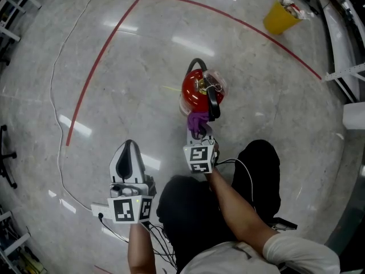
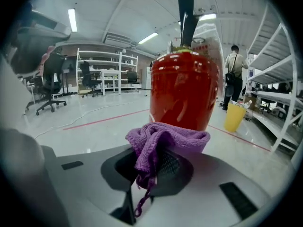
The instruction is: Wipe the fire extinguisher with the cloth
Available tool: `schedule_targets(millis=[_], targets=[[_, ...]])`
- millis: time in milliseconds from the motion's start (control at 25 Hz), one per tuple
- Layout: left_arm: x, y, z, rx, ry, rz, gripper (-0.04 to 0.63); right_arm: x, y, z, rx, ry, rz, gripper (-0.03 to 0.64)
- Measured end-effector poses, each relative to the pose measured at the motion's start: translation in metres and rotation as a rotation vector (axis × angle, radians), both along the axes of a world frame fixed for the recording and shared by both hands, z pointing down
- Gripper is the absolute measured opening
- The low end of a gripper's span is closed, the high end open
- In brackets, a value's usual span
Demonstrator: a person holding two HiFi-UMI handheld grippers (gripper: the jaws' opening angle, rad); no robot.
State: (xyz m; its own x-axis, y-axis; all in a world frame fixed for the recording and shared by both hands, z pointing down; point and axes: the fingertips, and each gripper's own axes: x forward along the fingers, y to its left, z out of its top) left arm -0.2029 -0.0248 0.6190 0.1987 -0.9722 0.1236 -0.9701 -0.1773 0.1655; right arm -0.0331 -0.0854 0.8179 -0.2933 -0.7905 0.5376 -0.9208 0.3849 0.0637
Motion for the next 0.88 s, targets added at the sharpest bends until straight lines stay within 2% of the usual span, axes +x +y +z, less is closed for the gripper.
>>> schedule_targets(millis=[480,880], targets=[[-0.013,0.002,0.013,-0.006,0.022,0.0,0.005,-0.003,0.002,0.09,-0.099,-0.017,0.023,0.049],[-0.014,0.003,0.026,-0.019,0.024,0.011,0.005,-0.005,0.001,0.126,-0.163,-0.009,0.017,0.049]])
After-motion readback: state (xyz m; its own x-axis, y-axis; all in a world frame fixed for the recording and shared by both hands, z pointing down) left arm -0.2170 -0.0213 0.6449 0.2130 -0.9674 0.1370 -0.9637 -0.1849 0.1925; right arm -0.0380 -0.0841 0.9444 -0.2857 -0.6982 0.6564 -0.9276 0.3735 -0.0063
